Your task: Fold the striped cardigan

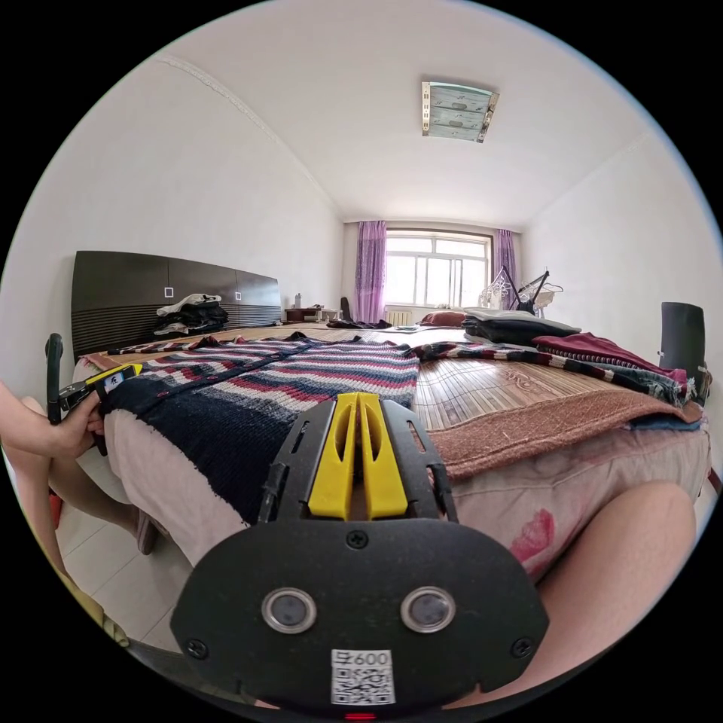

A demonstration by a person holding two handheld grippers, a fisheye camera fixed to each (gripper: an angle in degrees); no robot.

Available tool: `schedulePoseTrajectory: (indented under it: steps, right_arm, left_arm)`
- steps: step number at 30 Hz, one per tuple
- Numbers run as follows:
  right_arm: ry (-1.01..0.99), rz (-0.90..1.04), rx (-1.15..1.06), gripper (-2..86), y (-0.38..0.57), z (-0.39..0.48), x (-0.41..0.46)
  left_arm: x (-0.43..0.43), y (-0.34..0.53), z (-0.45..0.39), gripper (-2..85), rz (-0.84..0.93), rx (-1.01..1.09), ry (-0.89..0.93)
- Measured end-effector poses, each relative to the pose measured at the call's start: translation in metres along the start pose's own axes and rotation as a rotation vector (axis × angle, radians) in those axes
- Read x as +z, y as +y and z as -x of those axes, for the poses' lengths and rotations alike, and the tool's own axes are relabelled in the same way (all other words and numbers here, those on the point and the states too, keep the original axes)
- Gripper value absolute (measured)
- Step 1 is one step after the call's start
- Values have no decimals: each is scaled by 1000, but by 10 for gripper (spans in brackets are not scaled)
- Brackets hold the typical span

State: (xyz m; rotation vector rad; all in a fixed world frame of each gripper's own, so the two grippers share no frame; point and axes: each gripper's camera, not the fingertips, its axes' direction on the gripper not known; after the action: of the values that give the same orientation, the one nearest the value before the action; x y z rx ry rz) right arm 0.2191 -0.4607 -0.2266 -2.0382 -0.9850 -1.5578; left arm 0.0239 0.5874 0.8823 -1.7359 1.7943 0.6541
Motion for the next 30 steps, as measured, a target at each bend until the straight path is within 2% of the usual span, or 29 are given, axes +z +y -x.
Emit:
schedulePoseTrajectory:
  steps: [30]
  right_arm:
    - [0,1,2,-8,1,4,1]
  left_arm:
    - [7,30,18,8,5,-1,1]
